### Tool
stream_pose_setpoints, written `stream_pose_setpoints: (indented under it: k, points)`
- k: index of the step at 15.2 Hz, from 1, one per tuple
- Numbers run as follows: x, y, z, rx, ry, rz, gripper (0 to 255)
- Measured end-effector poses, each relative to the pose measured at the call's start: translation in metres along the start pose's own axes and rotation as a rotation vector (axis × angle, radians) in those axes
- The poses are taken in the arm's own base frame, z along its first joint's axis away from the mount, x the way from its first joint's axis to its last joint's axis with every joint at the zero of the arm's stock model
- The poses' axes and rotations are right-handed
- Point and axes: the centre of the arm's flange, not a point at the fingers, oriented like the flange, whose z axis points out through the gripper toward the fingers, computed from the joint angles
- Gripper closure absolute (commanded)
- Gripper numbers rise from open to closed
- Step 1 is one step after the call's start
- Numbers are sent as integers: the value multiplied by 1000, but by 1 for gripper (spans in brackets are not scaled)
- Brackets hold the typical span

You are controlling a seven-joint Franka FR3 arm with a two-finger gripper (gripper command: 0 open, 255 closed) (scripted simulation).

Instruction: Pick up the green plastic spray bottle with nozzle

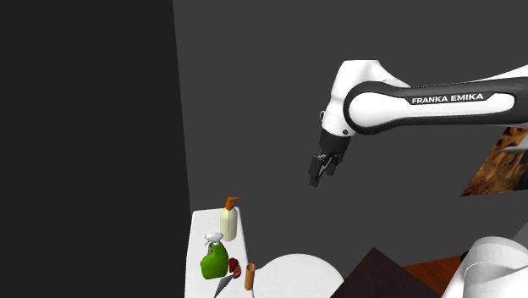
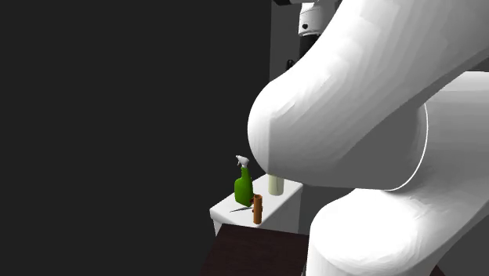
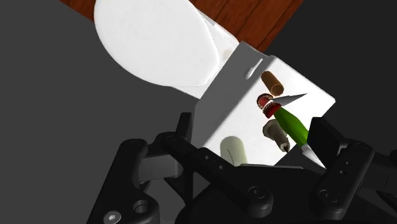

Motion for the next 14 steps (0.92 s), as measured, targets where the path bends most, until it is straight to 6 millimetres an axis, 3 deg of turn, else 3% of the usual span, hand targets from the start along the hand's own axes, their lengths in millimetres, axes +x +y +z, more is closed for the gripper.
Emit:
stream_pose_setpoints:
  k: [14]
  points:
    - [116,-60,129,39,-2,-354,0]
